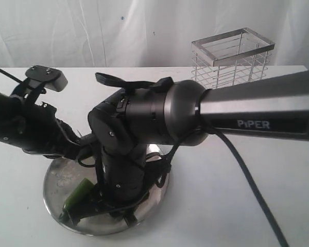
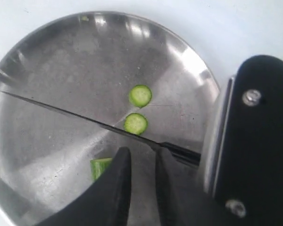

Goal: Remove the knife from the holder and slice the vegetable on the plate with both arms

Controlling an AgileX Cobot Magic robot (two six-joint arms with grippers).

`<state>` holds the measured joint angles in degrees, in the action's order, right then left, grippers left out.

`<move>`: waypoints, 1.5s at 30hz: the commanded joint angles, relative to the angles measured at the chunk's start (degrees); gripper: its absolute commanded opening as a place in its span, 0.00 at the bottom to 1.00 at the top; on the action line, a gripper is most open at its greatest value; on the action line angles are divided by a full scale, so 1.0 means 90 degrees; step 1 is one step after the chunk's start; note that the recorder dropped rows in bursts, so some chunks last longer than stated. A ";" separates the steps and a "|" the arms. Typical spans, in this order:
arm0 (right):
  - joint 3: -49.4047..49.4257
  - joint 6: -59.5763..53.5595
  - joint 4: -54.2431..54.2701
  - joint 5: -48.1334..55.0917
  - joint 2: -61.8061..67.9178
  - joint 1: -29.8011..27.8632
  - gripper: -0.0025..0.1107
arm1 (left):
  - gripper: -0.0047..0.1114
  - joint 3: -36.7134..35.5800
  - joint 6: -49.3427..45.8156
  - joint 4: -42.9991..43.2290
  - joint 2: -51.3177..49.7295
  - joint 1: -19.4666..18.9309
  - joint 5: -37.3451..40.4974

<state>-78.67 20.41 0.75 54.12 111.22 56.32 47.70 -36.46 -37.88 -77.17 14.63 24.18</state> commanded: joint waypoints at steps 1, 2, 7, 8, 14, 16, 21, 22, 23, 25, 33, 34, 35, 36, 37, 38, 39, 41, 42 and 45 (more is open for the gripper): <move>0.0159 0.0066 -0.0084 -0.0063 -0.0301 0.0053 0.02 | 0.24 -0.0386 0.0078 -0.0152 0.0923 0.0031 0.0007; 0.0250 0.0066 -0.0084 -0.0060 -0.0354 0.0069 0.02 | 0.22 -0.0495 0.0078 -0.0164 0.1160 0.0031 0.0036; 0.0886 0.0118 -0.0084 -0.0376 -0.0616 0.0109 0.02 | 0.06 -0.0950 0.0273 -0.0180 0.2308 0.0031 0.0089; 0.1054 0.0201 -0.0084 -0.0525 -0.0679 0.0109 0.02 | 0.04 -0.1061 0.0351 -0.0180 0.2608 0.0031 0.0089; 0.1647 0.0426 -0.0084 -0.1460 -0.0922 0.0087 0.02 | 0.04 -0.1392 0.0991 -0.0217 0.4067 0.0031 0.0113; 0.1647 0.0426 -0.0084 -0.1726 -0.0946 0.0031 0.02 | 0.04 -0.1444 0.1101 -0.0215 0.4482 0.0031 0.0113; 0.1634 0.0426 -0.0030 -0.2099 -0.0946 -0.0305 0.02 | 0.04 -0.1747 0.1304 -0.0249 0.5391 0.0031 0.0454; 0.1634 0.0426 0.0021 -0.2187 -0.0946 -0.0405 0.02 | 0.04 -0.1858 0.1361 -0.0263 0.5550 0.0031 0.0467; 0.1634 0.0426 0.0129 -0.2313 -0.0946 -0.0517 0.02 | 0.04 -0.1979 0.1376 -0.0276 0.5699 0.0031 0.0467; 0.1634 0.0361 0.0490 -0.2618 -0.0946 -0.0742 0.02 | 0.04 -0.2206 0.1386 -0.0303 0.5950 0.0031 0.0410; 0.1620 -0.1743 0.2937 -0.2965 -0.0622 -0.1204 0.02 | 0.04 -0.3217 0.1626 -0.0683 0.6793 0.0031 -0.0277; 0.1620 -0.1859 0.3075 -0.2965 -0.0539 -0.1222 0.02 | 0.04 -0.3289 0.1626 -0.0682 0.6893 0.0031 -0.0388; 0.1608 -0.1963 0.3158 -0.2965 -0.0481 -0.1245 0.02 | 0.04 -0.3370 0.1626 -0.0682 0.6992 0.0031 -0.0516; 0.1594 -0.2022 0.3194 -0.2965 -0.0399 -0.1239 0.02 | 0.04 -0.3440 0.1626 -0.0682 0.7082 0.0031 -0.0611; 0.1557 -0.2085 0.3209 -0.2933 -0.0312 -0.1239 0.02 | 0.04 -0.3471 0.1626 -0.0682 0.7148 0.0031 -0.0641; 0.1547 -0.2122 0.3228 -0.2933 -0.0251 -0.1239 0.02 | 0.04 -0.3514 0.1626 -0.0669 0.7218 0.0031 -0.0641; 0.1541 -0.2138 0.3228 -0.2946 -0.0191 -0.1239 0.02 | 0.04 -0.3531 0.1626 -0.0659 0.7261 0.0031 -0.0619; 0.1531 -0.2149 0.3228 -0.2977 -0.0092 -0.1239 0.02 | 0.04 -0.3574 0.1576 -0.0586 0.7312 0.0031 -0.0566; 0.1531 -0.2149 0.3228 -0.3008 -0.0071 -0.1239 0.02 | 0.04 -0.3589 0.1524 -0.0588 0.7312 0.0031 -0.0526; 0.1531 -0.2268 0.3295 -0.3130 0.0029 -0.1239 0.02 | 0.04 -0.3598 0.1530 -0.0597 0.7312 0.0031 -0.0381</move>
<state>-64.38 1.81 29.70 27.68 111.03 45.62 15.71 -22.50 -42.44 -11.67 14.63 19.34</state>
